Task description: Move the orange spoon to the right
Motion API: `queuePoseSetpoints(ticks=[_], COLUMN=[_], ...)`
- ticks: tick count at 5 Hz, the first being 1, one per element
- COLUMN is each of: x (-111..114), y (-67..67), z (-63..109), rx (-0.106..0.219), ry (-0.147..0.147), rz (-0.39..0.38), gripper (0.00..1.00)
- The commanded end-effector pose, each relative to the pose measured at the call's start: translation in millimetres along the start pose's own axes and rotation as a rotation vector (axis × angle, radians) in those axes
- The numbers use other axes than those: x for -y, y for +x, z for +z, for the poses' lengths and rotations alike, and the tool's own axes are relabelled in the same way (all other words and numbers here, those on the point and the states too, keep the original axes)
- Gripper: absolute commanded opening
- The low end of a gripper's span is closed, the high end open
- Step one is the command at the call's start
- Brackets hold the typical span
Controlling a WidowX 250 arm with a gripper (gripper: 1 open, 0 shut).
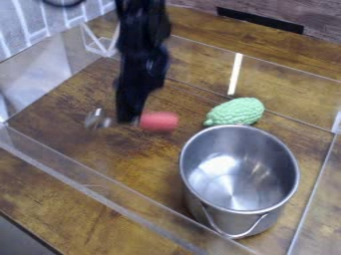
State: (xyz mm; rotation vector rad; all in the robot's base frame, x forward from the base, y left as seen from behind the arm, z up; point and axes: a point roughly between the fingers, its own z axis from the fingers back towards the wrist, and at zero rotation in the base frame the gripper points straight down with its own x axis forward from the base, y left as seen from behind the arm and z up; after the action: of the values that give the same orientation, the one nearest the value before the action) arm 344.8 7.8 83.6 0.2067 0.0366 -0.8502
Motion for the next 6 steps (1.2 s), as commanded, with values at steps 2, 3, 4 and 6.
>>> queuePoseSetpoints(ticks=[2, 3, 4, 6], x=[-19, -21, -22, 0], y=[62.1, 92.5, 115.3, 131.9], z=[71.5, 84.7, 89.2, 60.0], rx=[0.038, 0.063, 0.092, 0.191], ry=[0.138, 0.171, 0.188, 0.242], rz=[-0.06, -0.094, -0.125, -0.312], gripper=[0.0, 0.0, 0.0, 0.0])
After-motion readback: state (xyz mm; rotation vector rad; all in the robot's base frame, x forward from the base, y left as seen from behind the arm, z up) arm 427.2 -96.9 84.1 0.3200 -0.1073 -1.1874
